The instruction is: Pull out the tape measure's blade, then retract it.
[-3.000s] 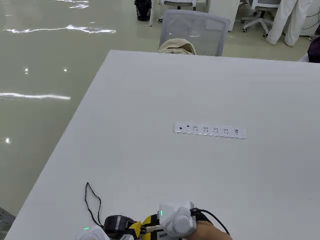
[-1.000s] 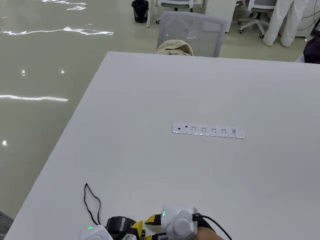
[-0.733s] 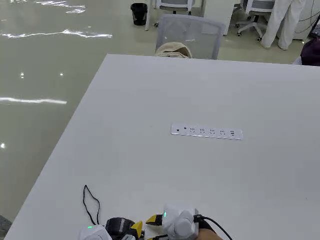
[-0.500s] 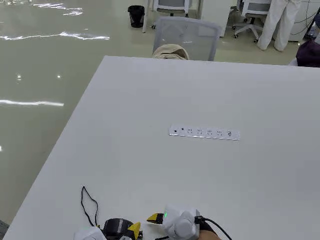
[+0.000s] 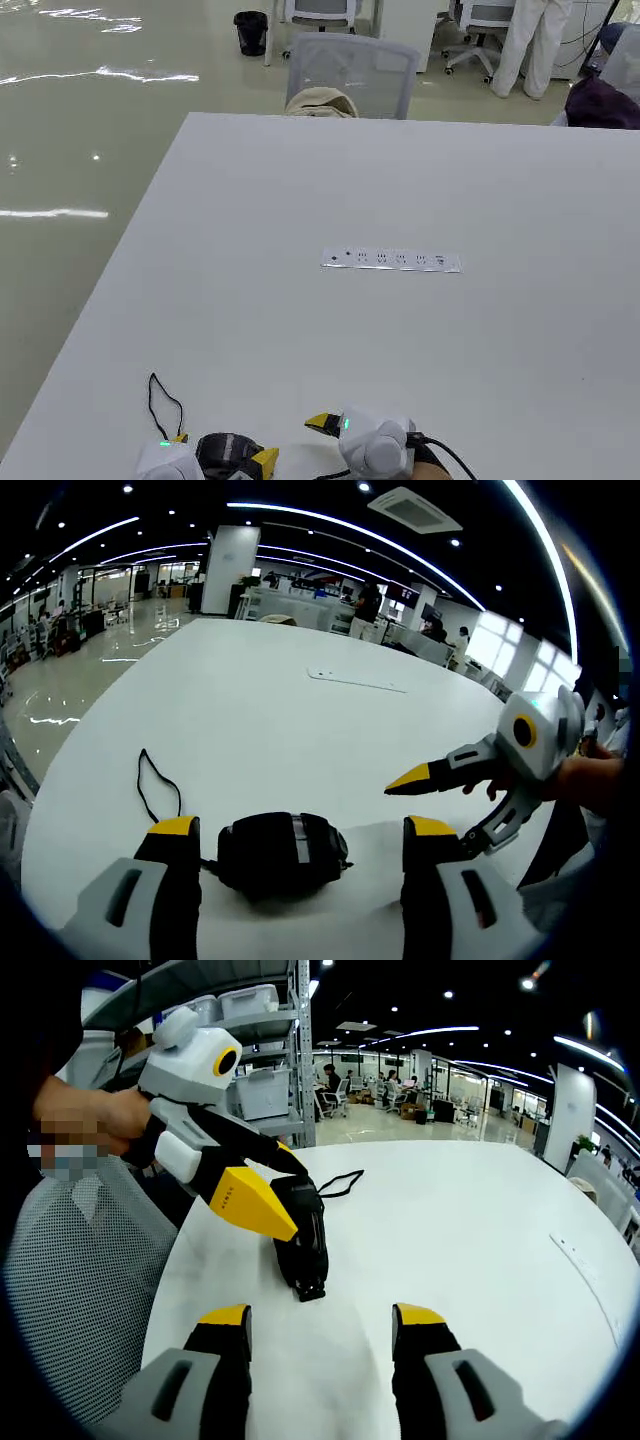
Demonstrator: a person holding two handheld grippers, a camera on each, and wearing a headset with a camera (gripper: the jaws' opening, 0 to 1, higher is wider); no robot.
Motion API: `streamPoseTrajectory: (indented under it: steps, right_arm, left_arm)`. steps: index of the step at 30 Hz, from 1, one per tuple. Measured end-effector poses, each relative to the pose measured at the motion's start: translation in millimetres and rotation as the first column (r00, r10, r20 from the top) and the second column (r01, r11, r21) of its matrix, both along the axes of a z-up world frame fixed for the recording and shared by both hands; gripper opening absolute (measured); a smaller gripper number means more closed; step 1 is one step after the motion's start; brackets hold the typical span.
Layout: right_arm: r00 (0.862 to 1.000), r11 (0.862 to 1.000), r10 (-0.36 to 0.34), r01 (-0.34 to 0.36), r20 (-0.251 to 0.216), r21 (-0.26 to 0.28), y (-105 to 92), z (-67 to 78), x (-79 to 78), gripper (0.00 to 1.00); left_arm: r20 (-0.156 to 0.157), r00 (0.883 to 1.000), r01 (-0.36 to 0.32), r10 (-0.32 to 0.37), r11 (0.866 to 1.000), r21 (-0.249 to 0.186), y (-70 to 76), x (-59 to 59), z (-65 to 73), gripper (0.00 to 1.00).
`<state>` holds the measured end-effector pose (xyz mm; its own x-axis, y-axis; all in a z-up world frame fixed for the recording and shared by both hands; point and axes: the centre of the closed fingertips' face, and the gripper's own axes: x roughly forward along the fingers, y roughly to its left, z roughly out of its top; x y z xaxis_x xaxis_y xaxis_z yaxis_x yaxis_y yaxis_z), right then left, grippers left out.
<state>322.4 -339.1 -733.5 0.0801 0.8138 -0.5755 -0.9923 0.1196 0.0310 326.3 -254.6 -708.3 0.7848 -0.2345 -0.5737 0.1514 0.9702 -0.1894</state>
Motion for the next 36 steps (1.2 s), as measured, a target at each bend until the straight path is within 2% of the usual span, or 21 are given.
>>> streamPoseTrajectory:
  steps: [3,6,8,10,13,18,22,28,33,36]
  right_arm:
    - [0.999,0.999,-0.038,0.038,-0.001,0.001,-10.3,2.2,0.9,0.62]
    - [0.998,0.998,-0.065,0.065,0.002,0.005,-19.5,4.4,0.9,0.65]
    - [0.993,0.993,-0.117,0.117,-0.001,0.014,-29.7,7.0,4.1,0.66]
    - [0.992,0.992,-0.127,0.127,-0.004,0.012,-36.2,7.9,3.3,0.68]
    - [0.985,0.985,-0.17,0.17,-0.004,0.014,-48.9,11.6,3.3,0.71]
    - [0.976,0.976,-0.218,0.218,-0.005,0.019,-69.1,17.9,1.0,0.75]
    - [0.965,0.965,-0.261,0.262,-0.011,0.021,-85.0,22.2,0.2,0.79]
    - [0.951,0.951,-0.308,0.309,-0.018,0.017,-111.2,27.9,-5.7,0.83]
    - [0.936,0.936,-0.352,0.352,-0.024,0.024,-132.0,32.9,-9.6,0.85]
    - [0.932,0.932,-0.362,0.362,-0.024,0.012,-142.0,34.1,-14.3,0.87]
  left_arm:
    - [0.007,0.996,0.094,-0.094,0.995,0.024,-6.7,-1.5,2.8,0.81]
    - [0.032,0.987,0.16,-0.16,0.987,0.008,-15.6,-0.8,8.0,0.82]
    - [0.04,0.982,0.184,-0.185,0.982,0.026,-15.3,-1.1,9.7,0.82]
    - [0.041,0.977,0.206,-0.207,0.978,0.031,-16.0,-1.5,9.7,0.82]
    - [0.018,0.969,0.246,-0.248,0.965,0.086,-11.1,-3.5,7.0,0.84]
    - [-0.02,0.943,0.333,-0.333,0.932,0.147,-7.5,-11.3,4.1,0.86]
    - [-0.04,0.936,0.352,-0.35,0.924,0.15,-0.7,-16.9,3.0,0.86]
    - [-0.069,0.913,0.408,-0.402,0.898,0.166,5.4,-26.8,0.8,0.87]
    - [-0.058,0.905,0.424,-0.421,0.889,0.174,8.8,-33.9,5.7,0.9]
    - [-0.056,0.9,0.434,-0.431,0.885,0.167,11.4,-39.1,4.5,0.92]
